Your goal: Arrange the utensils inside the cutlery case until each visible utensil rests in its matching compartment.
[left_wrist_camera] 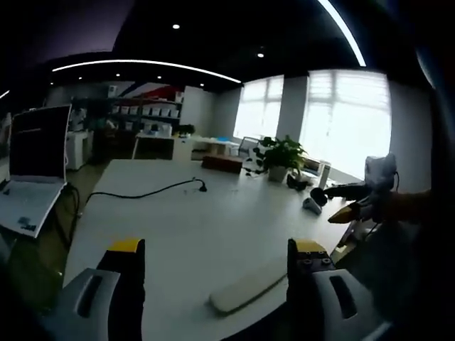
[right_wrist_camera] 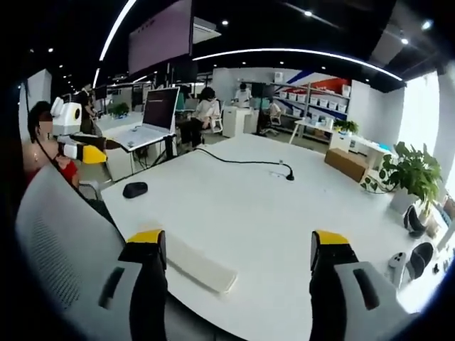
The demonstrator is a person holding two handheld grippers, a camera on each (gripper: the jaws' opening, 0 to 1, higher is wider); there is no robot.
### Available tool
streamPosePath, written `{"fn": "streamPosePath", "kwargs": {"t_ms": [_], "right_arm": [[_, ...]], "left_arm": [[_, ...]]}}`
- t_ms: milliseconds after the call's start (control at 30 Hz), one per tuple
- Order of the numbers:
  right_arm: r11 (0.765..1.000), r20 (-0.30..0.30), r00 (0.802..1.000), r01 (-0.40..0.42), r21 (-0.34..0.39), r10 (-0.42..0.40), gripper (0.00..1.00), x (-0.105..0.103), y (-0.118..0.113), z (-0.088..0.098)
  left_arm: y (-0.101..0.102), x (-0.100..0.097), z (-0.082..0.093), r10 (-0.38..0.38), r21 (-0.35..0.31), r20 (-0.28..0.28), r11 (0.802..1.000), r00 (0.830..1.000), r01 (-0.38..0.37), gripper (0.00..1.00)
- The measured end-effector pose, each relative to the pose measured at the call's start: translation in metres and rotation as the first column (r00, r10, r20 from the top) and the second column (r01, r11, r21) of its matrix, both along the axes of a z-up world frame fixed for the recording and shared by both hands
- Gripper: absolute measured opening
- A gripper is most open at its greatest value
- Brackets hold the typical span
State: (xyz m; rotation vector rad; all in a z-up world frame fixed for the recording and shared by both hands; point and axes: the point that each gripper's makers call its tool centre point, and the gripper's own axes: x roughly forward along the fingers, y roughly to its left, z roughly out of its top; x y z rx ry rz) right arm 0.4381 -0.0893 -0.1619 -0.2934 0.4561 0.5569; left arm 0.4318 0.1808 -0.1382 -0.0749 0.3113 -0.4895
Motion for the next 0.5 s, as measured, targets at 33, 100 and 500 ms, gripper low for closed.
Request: {"fn": "streamPosePath", "kwargs": {"t_ms": [33, 100, 500], "right_arm": [[1.000, 0.010, 1.000, -0.010, -0.003, 0.010, 0.83, 0.0000, 0.0032, 0.0008], [1.000, 0.034, 0.999, -0.023, 0.000, 0.023, 0.82, -0.0008, 0.0069, 0.0049], [1.000, 0.026, 1.000, -0.019, 0.020, 0.018, 0.78, -0.0001, 0.0022, 0.0049]], "left_arm": [[-0.0001, 0.0002, 0.0012, 0.001, -0.004, 0.005, 1.000, 1.000, -0.001, 0.84], [0.0006, 0.0000, 0.0015, 0.005, -0.010, 0.003, 1.000, 1.000, -0.005, 0.84], [-0.0013, -0.0019, -0.0029, -0.008, 0.008, -0.019, 1.000, 1.000, 0.009, 0.81]]}}
